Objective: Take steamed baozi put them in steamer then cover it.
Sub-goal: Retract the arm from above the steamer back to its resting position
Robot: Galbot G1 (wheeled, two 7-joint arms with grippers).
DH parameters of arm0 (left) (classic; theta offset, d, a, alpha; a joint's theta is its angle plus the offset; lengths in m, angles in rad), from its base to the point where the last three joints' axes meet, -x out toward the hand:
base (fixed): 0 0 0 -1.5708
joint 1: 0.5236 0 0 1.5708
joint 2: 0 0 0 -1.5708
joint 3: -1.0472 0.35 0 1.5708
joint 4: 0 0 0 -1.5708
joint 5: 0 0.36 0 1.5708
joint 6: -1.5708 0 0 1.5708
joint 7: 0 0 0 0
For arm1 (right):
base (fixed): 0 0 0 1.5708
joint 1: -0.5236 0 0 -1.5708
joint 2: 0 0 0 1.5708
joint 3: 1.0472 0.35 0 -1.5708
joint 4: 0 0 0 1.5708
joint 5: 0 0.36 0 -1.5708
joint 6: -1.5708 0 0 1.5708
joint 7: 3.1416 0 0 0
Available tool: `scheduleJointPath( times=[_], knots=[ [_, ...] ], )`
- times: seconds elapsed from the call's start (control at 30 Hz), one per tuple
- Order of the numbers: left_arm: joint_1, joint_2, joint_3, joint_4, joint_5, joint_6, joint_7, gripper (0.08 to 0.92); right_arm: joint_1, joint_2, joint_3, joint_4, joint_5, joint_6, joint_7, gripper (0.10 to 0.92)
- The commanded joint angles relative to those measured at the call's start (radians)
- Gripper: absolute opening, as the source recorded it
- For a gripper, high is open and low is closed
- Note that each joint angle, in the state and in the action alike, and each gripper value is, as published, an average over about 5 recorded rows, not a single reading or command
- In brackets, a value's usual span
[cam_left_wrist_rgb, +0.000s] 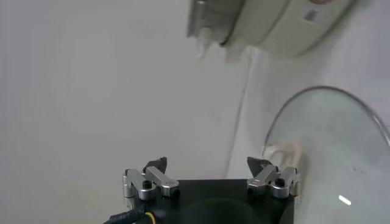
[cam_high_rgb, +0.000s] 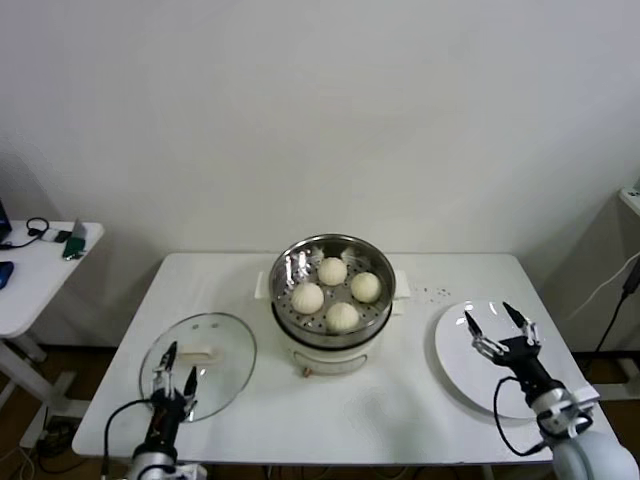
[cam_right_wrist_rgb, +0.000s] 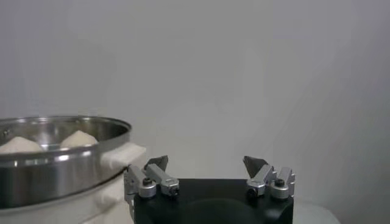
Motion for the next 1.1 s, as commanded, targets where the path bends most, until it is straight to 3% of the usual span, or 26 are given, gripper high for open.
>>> scheduleJointPath(
  times=[0.03,0.43,1.1],
  knots=[
    [-0.156,0.003,0.043,0.252,0.220,0.000,-0.041,0.823,-0.097,0.080,0.074,0.015,-0.036,0.008,-0.003,0.823],
    [-0.277,0.013,0.023,0.371,0.246,0.005,-0.051,0.823,-0.097,0.096,0.112,0.010,-0.036,0.009,-0.011,0.823],
    [-0.354,0.055,0.040,0.422,0.199,0.024,-0.054,0.823,-0.095,0.118,0.129,-0.045,-0.082,0.049,-0.037,0.823]
  ],
)
